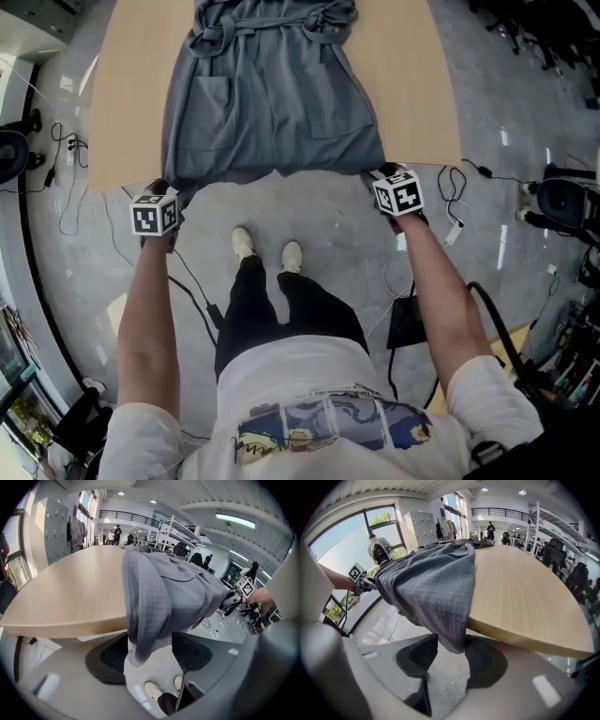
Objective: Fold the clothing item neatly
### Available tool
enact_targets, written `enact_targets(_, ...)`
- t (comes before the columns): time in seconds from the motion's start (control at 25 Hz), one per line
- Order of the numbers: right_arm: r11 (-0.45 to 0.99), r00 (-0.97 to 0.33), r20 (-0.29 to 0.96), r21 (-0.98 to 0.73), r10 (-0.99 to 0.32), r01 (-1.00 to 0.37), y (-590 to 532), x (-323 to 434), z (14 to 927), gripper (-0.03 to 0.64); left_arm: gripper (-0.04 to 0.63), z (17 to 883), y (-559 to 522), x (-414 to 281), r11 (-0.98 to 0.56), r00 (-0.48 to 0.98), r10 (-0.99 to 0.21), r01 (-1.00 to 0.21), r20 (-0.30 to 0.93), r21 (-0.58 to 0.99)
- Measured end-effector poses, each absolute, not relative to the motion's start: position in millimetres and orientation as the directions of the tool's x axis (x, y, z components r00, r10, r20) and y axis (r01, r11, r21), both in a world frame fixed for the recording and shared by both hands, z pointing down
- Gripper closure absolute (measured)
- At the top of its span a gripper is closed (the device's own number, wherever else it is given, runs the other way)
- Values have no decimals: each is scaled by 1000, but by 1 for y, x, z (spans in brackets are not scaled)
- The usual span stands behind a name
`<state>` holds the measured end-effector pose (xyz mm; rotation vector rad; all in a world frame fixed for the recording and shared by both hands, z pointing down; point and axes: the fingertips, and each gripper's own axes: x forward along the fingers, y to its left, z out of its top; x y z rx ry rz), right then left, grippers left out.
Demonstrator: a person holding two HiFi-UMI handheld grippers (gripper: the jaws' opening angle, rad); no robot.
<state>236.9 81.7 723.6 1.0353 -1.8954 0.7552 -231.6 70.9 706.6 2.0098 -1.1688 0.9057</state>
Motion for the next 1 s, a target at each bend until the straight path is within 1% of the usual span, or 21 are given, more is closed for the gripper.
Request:
enact_targets(0.08,480,-329,868,-123,-373,-869,82,235,726,445,293,709,69,-226,-417,385,-454,-889,804,190)
enact_targets(0.12,477,-330,866,-124,-376,-870,82,235,727,457,293,710,68,-224,-423,392,-451,-885,802,195)
enact_targets(0.24,479,-334,859,-121,-388,-869,81,234,728,501,334,710,65,-218,-438,406,-453,-877,794,199)
enact_targets(0.36,490,-321,861,-98,-395,-866,85,235,728,563,400,708,67,-215,-448,411,-455,-872,790,195)
enact_targets(0.4,491,-317,861,-91,-398,-866,85,236,728,592,428,706,68,-214,-447,415,-458,-872,786,199)
enact_targets(0.44,488,-316,859,-91,-403,-868,86,236,726,606,462,703,69,-213,-447,424,-460,-870,780,209)
enact_targets(0.56,480,-332,851,-110,-407,-870,92,233,722,607,549,696,75,-209,-453,453,-456,-859,766,238)
enact_targets(0.76,508,-365,841,-127,-401,-852,108,221,709,607,565,677,88,-202,-470,501,-462,-838,732,277)
enact_targets(1.0,533,-425,798,-157,-427,-831,114,199,674,607,571,639,96,-188,-519,614,-459,-772,642,367)
